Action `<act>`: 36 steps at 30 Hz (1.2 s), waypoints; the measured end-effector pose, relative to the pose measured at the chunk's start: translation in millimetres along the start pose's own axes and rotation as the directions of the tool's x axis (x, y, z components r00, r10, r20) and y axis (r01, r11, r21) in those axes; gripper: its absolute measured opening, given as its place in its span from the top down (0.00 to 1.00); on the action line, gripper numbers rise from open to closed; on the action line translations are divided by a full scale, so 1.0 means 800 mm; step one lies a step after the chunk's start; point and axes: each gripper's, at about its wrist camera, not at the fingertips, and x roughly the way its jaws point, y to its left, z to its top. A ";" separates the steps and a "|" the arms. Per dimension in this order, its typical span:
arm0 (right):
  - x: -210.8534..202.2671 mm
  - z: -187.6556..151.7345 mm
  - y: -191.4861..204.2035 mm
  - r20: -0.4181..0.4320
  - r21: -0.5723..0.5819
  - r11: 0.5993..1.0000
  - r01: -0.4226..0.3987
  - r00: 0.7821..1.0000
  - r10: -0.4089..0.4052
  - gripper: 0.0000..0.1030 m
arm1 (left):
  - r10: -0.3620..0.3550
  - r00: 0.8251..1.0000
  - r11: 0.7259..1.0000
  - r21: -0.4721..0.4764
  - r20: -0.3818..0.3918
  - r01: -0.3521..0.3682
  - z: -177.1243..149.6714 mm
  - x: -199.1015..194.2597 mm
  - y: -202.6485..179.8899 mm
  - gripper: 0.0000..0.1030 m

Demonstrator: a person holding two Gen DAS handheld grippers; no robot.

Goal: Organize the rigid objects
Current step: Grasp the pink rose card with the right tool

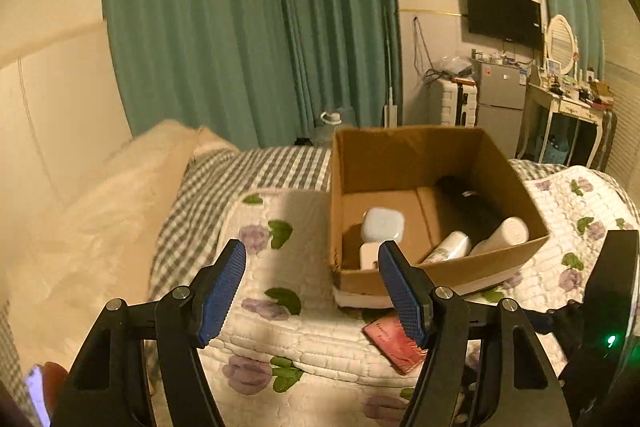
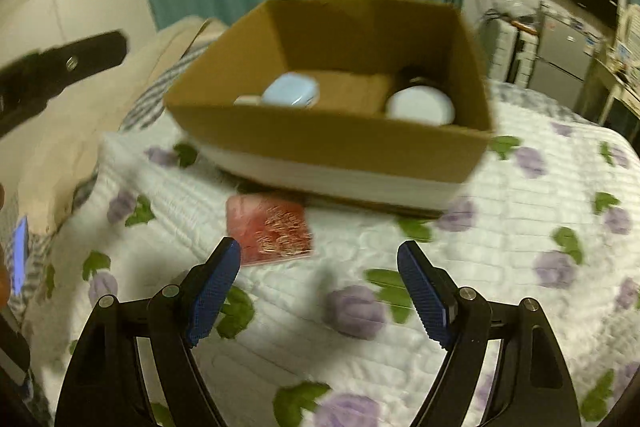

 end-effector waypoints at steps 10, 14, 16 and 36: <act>0.099 0.017 0.036 -0.102 -0.032 0.999 -0.028 0.994 0.025 0.13 | 0.009 1.000 1.000 0.005 -0.004 -0.009 -0.027 0.045 0.016 0.30; 0.120 0.020 0.038 -0.116 -0.031 0.999 -0.011 0.993 0.007 0.10 | -0.002 1.000 1.000 -0.002 -0.001 0.002 -0.027 0.045 0.019 0.30; 0.121 0.019 0.041 -0.115 -0.047 0.999 0.004 0.993 -0.009 0.12 | -0.002 1.000 1.000 -0.004 -0.002 0.002 -0.027 0.045 0.019 0.30; -0.021 0.005 0.030 -0.028 -0.040 0.999 0.017 0.999 -0.018 0.33 | -0.032 0.999 0.999 -0.011 0.026 0.032 0.002 -0.041 0.005 0.30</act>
